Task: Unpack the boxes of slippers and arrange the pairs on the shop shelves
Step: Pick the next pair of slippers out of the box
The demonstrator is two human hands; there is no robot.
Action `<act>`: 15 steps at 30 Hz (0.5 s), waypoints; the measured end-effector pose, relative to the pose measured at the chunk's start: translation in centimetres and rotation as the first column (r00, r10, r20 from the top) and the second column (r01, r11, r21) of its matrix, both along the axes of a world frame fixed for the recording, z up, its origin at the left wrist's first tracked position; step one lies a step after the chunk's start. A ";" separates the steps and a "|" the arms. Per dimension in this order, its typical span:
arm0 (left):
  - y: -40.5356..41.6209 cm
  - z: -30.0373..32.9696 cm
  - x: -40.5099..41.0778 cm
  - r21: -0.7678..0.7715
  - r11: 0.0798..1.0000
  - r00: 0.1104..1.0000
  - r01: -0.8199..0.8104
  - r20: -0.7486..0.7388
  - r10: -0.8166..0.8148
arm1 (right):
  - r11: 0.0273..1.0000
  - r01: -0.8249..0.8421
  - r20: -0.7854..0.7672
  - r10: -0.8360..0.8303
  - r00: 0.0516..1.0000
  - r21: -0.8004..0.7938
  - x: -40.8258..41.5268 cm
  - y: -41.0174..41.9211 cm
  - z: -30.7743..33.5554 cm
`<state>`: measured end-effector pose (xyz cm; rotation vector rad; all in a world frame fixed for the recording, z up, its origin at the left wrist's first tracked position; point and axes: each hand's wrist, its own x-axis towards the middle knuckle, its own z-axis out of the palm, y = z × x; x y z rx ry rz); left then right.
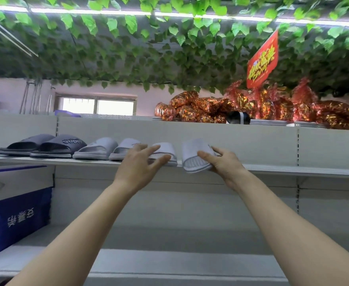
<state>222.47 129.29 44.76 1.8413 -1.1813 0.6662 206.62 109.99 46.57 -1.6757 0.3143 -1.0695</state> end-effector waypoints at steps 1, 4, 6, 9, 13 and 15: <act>-0.1 -0.2 -0.1 0.012 1.000 1.000 0.010 0.009 -0.010 | 0.995 0.061 -0.096 -0.068 0.993 -0.074 0.5 -0.4 0.5; -0.6 -0.6 -0.2 0.020 1.000 1.000 0.012 0.012 -0.013 | 0.914 0.254 -0.267 -0.342 0.901 -0.316 1.0 -1.3 1.8; -1.1 -0.8 -0.2 0.028 0.999 1.000 0.016 0.013 -0.017 | 0.850 0.329 -0.252 -0.453 0.855 -0.411 0.8 -1.0 2.1; -2.2 -0.9 0.4 0.043 0.999 0.999 0.011 0.031 -0.012 | 0.741 0.360 -0.121 -0.507 0.853 -0.566 1.0 0.4 0.8; -4.0 -0.7 1.6 0.094 0.995 0.994 -0.023 0.105 0.013 | 0.572 0.342 -0.053 -0.561 0.826 -0.745 2.2 1.4 -1.5; -5.0 -0.5 2.3 0.136 0.989 0.989 -0.050 0.144 0.030 | 0.522 0.328 -0.075 -0.609 0.789 -0.787 3.0 0.9 -1.8</act>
